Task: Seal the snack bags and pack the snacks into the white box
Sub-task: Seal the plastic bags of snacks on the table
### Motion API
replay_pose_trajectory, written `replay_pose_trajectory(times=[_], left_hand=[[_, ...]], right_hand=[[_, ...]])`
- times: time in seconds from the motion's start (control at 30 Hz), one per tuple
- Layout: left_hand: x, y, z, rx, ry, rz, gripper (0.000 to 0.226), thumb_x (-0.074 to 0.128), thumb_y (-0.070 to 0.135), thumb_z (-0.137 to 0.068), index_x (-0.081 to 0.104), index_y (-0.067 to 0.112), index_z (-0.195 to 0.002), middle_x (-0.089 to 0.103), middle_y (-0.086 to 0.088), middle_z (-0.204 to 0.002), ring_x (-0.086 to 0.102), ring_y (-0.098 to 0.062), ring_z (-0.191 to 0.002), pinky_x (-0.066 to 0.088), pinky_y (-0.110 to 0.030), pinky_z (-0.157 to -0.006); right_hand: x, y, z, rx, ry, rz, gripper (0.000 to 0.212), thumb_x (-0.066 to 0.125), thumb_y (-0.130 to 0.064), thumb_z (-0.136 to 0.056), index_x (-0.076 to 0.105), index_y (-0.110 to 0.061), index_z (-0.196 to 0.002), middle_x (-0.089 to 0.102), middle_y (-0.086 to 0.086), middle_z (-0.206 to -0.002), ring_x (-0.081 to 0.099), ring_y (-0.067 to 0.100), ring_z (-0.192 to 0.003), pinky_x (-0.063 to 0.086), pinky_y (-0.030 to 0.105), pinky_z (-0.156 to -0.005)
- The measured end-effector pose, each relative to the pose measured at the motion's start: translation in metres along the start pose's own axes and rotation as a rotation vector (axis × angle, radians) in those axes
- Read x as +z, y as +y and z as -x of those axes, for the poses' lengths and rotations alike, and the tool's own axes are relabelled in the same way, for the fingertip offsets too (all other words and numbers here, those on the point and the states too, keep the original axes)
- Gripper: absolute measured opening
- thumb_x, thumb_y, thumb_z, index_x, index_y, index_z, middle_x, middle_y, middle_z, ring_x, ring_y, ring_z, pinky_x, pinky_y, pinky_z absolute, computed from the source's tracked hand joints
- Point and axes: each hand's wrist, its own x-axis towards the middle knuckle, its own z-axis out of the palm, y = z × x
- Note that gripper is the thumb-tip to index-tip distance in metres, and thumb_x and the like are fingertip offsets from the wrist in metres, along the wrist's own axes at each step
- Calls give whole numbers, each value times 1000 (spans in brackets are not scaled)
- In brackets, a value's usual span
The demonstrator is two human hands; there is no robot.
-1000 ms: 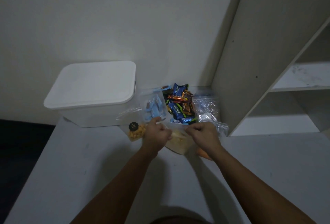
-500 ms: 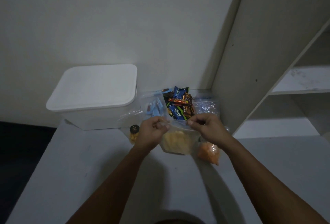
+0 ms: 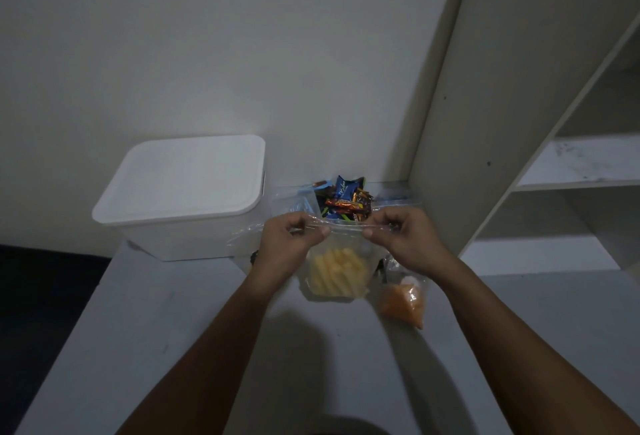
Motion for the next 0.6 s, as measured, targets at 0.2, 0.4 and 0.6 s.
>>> replay_pose_trajectory(times=[0.2,0.4,0.6], left_hand=[[7,8,-4,45,51,-1,14,78,7,-74,73,20,-71,71,1,-70,65,-9,-67,53,-22,-67],[12,15,-4,59,34,-11,15,76,7,-76,72,21,-72,71,1,-73,65,-12,-71,53,-24,-69],[11,21,-5,85,-21,-1,15,75,5,-77,70,19,-73,70,2,-73,64,-5,-68,55,-21,-68]], right_hand=[[-4,-7,-2,-14,1,34,11,72,-15,-83,67,-23,-77,64,-11,-74,58,2,-70,43,22,-65],[-6,-10,-6,-27,60,62,28,76,-12,-78,61,-29,-62,61,-10,-65,54,13,-66,48,35,-68],[-8,-15,-6,-55,83,94,22,75,-18,-78,61,-29,-65,62,-11,-67,56,11,-68,48,34,-71]])
